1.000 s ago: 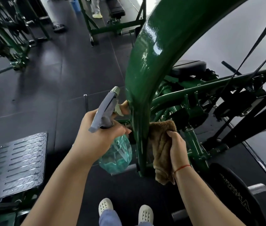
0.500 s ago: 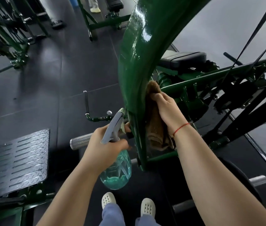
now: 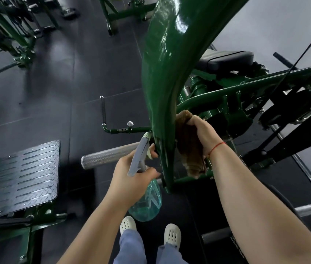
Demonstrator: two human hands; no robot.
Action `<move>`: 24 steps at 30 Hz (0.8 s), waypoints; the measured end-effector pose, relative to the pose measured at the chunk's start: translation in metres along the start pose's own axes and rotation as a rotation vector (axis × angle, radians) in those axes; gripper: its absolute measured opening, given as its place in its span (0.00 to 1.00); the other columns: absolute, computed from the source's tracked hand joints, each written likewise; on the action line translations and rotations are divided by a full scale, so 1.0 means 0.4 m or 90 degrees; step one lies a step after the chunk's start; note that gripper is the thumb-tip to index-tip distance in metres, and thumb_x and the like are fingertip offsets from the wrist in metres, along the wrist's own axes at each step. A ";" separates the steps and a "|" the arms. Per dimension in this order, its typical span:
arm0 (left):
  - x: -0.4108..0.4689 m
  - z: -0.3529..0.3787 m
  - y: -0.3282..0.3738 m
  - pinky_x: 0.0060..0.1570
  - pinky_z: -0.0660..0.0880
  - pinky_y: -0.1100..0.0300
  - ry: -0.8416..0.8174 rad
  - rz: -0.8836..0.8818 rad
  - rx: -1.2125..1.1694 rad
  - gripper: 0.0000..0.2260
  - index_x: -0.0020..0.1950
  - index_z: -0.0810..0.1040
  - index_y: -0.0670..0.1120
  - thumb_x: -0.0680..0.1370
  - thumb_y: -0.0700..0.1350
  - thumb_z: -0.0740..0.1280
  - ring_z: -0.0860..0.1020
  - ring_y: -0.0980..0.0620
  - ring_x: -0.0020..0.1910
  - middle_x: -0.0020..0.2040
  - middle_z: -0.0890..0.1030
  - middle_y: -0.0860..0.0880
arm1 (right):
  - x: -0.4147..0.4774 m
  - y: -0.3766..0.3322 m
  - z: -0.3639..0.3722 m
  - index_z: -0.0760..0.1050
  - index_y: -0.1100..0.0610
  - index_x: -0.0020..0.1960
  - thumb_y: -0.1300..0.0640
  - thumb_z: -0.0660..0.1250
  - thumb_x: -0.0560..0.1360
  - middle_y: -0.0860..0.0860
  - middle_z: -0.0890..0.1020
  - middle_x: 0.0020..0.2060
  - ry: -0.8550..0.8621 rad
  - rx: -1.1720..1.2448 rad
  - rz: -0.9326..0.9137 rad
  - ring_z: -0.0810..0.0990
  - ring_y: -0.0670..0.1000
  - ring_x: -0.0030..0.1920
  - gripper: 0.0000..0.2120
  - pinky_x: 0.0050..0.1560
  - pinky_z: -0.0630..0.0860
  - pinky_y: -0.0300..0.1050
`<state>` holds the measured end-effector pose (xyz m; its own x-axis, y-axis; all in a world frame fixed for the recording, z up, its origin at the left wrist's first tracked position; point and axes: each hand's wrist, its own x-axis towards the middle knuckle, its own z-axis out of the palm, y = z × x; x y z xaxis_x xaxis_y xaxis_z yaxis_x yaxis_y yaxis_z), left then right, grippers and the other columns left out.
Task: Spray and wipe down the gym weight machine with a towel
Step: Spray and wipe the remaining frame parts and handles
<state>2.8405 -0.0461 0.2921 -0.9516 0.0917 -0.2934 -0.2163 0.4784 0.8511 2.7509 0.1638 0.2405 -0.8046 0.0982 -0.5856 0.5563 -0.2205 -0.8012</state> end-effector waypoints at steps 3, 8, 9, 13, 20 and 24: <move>0.005 0.005 -0.001 0.34 0.75 0.68 0.002 -0.002 -0.006 0.08 0.52 0.78 0.38 0.74 0.33 0.71 0.82 0.42 0.40 0.41 0.79 0.28 | 0.022 0.045 -0.010 0.81 0.58 0.45 0.49 0.63 0.72 0.60 0.85 0.42 0.025 0.072 0.050 0.83 0.62 0.46 0.15 0.57 0.79 0.62; 0.003 0.010 0.001 0.45 0.81 0.58 -0.018 0.000 -0.012 0.11 0.52 0.79 0.46 0.74 0.33 0.71 0.84 0.40 0.44 0.39 0.78 0.29 | -0.004 0.171 0.032 0.83 0.59 0.52 0.47 0.60 0.77 0.59 0.86 0.42 0.108 0.190 0.158 0.83 0.58 0.46 0.18 0.58 0.78 0.56; 0.006 0.009 -0.001 0.47 0.81 0.52 -0.020 -0.009 -0.022 0.09 0.52 0.79 0.41 0.74 0.34 0.72 0.83 0.38 0.45 0.39 0.80 0.31 | -0.015 0.188 0.045 0.81 0.59 0.57 0.47 0.62 0.77 0.59 0.85 0.45 0.127 0.192 0.181 0.83 0.59 0.49 0.19 0.61 0.77 0.57; 0.009 -0.005 0.007 0.50 0.79 0.37 -0.032 -0.027 -0.031 0.12 0.50 0.79 0.37 0.70 0.40 0.73 0.82 0.34 0.46 0.42 0.83 0.37 | -0.023 0.215 0.087 0.74 0.52 0.65 0.46 0.61 0.80 0.59 0.82 0.54 0.165 0.193 0.190 0.81 0.61 0.55 0.17 0.62 0.76 0.59; 0.003 -0.028 0.026 0.52 0.78 0.34 -0.074 -0.037 -0.047 0.10 0.48 0.81 0.49 0.68 0.42 0.73 0.80 0.30 0.51 0.43 0.83 0.36 | 0.025 0.257 0.102 0.76 0.54 0.63 0.42 0.66 0.75 0.58 0.83 0.54 0.214 0.248 0.224 0.82 0.60 0.54 0.22 0.62 0.77 0.59; 0.003 -0.054 0.014 0.52 0.79 0.37 -0.091 -0.014 -0.035 0.08 0.48 0.81 0.43 0.71 0.38 0.74 0.82 0.33 0.48 0.45 0.80 0.31 | -0.035 0.241 0.131 0.77 0.58 0.61 0.48 0.65 0.76 0.57 0.83 0.52 0.231 0.353 0.224 0.82 0.59 0.56 0.18 0.63 0.76 0.62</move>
<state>2.8334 -0.0624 0.3059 -0.9066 0.2068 -0.3679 -0.2523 0.4332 0.8653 2.8049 0.0904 0.1778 -0.4266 0.2239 -0.8763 0.5047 -0.7451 -0.4361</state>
